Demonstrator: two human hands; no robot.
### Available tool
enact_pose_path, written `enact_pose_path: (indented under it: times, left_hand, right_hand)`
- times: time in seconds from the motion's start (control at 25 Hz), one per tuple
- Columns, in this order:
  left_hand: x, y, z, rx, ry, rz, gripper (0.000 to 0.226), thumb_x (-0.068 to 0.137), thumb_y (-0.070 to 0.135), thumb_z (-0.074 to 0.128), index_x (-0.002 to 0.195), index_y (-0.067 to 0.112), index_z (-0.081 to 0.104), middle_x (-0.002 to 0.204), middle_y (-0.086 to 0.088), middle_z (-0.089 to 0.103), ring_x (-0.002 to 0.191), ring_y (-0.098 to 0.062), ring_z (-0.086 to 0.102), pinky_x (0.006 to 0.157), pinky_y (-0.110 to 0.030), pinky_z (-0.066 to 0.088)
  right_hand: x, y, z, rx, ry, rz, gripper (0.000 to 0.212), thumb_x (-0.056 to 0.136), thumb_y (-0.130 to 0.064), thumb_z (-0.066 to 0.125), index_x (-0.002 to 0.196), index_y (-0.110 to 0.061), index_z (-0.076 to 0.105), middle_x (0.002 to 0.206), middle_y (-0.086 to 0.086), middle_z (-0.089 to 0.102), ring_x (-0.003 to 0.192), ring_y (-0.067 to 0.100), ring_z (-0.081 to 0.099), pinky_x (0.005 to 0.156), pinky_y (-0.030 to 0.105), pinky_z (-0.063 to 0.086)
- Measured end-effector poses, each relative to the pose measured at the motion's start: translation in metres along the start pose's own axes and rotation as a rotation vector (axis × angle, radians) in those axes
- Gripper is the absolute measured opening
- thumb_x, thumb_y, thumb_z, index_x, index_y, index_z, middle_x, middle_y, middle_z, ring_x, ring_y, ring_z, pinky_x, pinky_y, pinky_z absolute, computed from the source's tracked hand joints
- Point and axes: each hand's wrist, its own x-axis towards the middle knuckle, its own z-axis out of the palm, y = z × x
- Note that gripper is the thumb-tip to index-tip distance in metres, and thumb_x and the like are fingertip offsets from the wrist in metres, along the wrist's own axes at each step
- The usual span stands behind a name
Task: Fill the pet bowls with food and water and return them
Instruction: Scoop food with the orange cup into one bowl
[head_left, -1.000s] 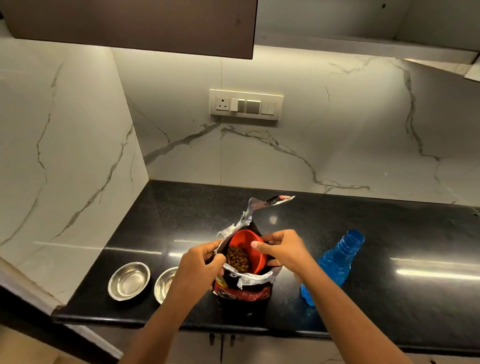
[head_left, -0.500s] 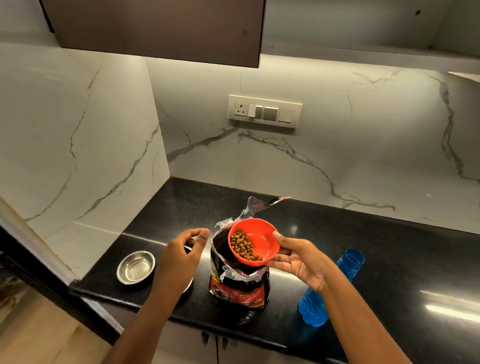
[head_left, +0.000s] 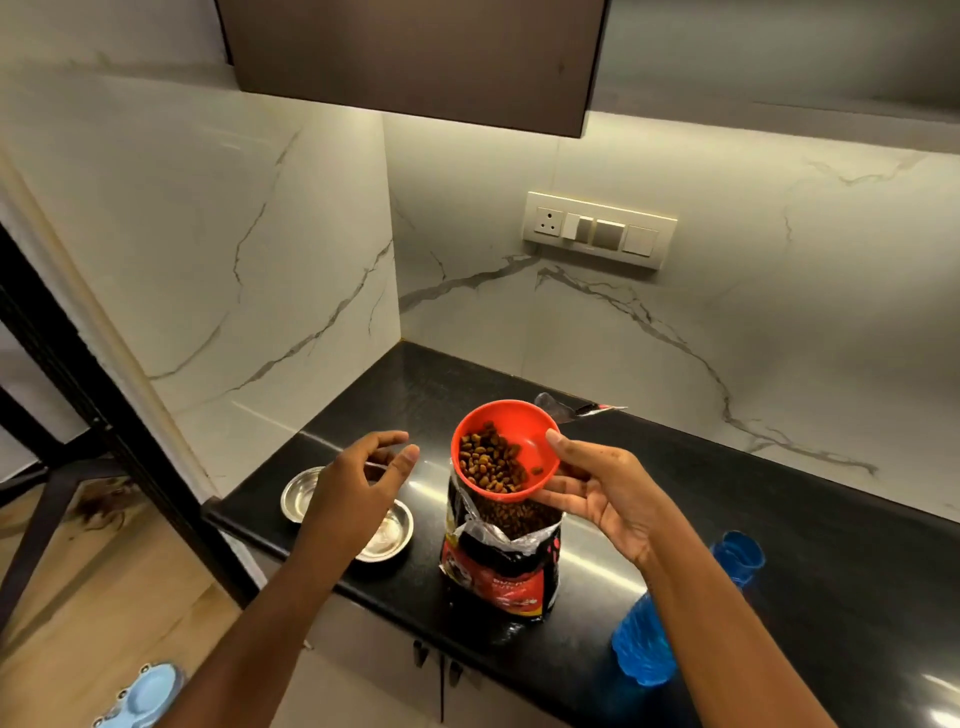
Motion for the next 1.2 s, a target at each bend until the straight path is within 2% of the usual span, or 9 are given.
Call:
enact_pose_path:
  times: [0.2, 0.36, 0.44, 0.64, 0.76, 0.8, 0.92, 1.04, 1.2]
  left_hand:
    - [0.032, -0.038, -0.041, -0.078, 0.019, -0.043, 0.030, 0.088, 0.040, 0.066, 0.115, 0.026, 0.067, 0.098, 0.003, 0.072, 0.089, -0.012, 0.069, 0.081, -0.037, 0.058]
    - [0.060, -0.100, -0.082, -0.091, -0.026, -0.149, 0.025, 0.087, 0.035, 0.069, 0.110, 0.025, 0.068, 0.092, -0.003, 0.072, 0.091, -0.022, 0.071, 0.081, -0.046, 0.058]
    - [0.080, -0.134, -0.106, -0.059, -0.054, -0.193, 0.020, 0.087, 0.036, 0.069, 0.106, 0.029, 0.066, 0.089, -0.002, 0.072, 0.087, -0.021, 0.070, 0.081, -0.049, 0.059]
    - [0.134, -0.207, -0.137, 0.144, -0.191, -0.290, 0.046, 0.087, 0.044, 0.065, 0.126, 0.022, 0.054, 0.092, -0.003, 0.068, 0.094, -0.023, 0.065, 0.086, -0.042, 0.055]
    - [0.154, -0.252, -0.131, 0.387, -0.330, -0.373, 0.063, 0.087, 0.051, 0.061, 0.139, 0.021, 0.043, 0.117, -0.011, 0.067, 0.107, -0.029, 0.064, 0.091, -0.039, 0.052]
    - [0.156, -0.267, -0.126, 0.415, -0.384, -0.408, 0.066, 0.086, 0.053, 0.060, 0.142, 0.024, 0.039, 0.119, -0.012, 0.067, 0.104, -0.029, 0.066, 0.087, -0.039, 0.055]
    - [0.152, -0.287, -0.108, 0.285, -0.463, -0.492, 0.059, 0.089, 0.042, 0.062, 0.141, 0.026, 0.040, 0.098, -0.013, 0.071, 0.066, -0.021, 0.069, 0.050, -0.031, 0.055]
    - [0.153, -0.291, -0.096, 0.078, -0.440, -0.538, 0.037, 0.094, 0.019, 0.059, 0.130, 0.015, 0.053, 0.073, -0.013, 0.069, 0.048, -0.019, 0.064, 0.046, -0.033, 0.057]
    - [0.154, -0.293, -0.092, -0.020, -0.392, -0.528, 0.024, 0.095, 0.008, 0.058, 0.118, 0.007, 0.062, 0.067, -0.015, 0.069, 0.046, -0.017, 0.067, 0.045, -0.029, 0.057]
  right_hand:
    - [0.024, 0.001, 0.063, 0.033, -0.031, -0.040, 0.033, 0.087, -0.014, 0.075, 0.112, 0.007, 0.068, 0.108, 0.027, 0.075, 0.096, 0.041, 0.071, 0.079, 0.044, 0.064]
    - [0.058, 0.009, 0.132, -0.020, -0.029, -0.039, 0.033, 0.086, -0.015, 0.076, 0.111, 0.006, 0.071, 0.106, 0.027, 0.075, 0.095, 0.040, 0.073, 0.083, 0.046, 0.063]
    - [0.079, 0.020, 0.168, -0.017, -0.011, -0.039, 0.031, 0.086, -0.016, 0.077, 0.109, 0.004, 0.072, 0.104, 0.025, 0.076, 0.095, 0.039, 0.074, 0.084, 0.046, 0.063]
    - [0.121, 0.063, 0.224, 0.052, 0.019, 0.008, 0.033, 0.087, -0.017, 0.077, 0.112, 0.004, 0.072, 0.109, 0.027, 0.074, 0.099, 0.039, 0.073, 0.085, 0.046, 0.062]
    - [0.143, 0.100, 0.234, 0.160, 0.052, 0.098, 0.033, 0.088, -0.014, 0.076, 0.114, 0.005, 0.068, 0.110, 0.028, 0.074, 0.101, 0.040, 0.072, 0.083, 0.043, 0.064]
    - [0.151, 0.112, 0.233, 0.166, 0.081, 0.108, 0.034, 0.087, -0.013, 0.075, 0.114, 0.006, 0.068, 0.108, 0.027, 0.074, 0.098, 0.039, 0.073, 0.080, 0.042, 0.065]
    - [0.165, 0.142, 0.222, 0.102, 0.189, 0.103, 0.037, 0.085, -0.009, 0.077, 0.116, 0.008, 0.067, 0.105, 0.026, 0.075, 0.086, 0.031, 0.075, 0.073, 0.037, 0.066]
    - [0.176, 0.158, 0.217, -0.073, 0.324, 0.043, 0.039, 0.080, -0.004, 0.082, 0.114, 0.007, 0.068, 0.099, 0.022, 0.077, 0.079, 0.026, 0.076, 0.068, 0.034, 0.065]
    - [0.196, 0.181, 0.229, -0.524, 0.444, -0.063, 0.040, 0.070, -0.013, 0.092, 0.105, -0.010, 0.073, 0.098, 0.012, 0.078, 0.090, 0.027, 0.076, 0.082, 0.044, 0.064]
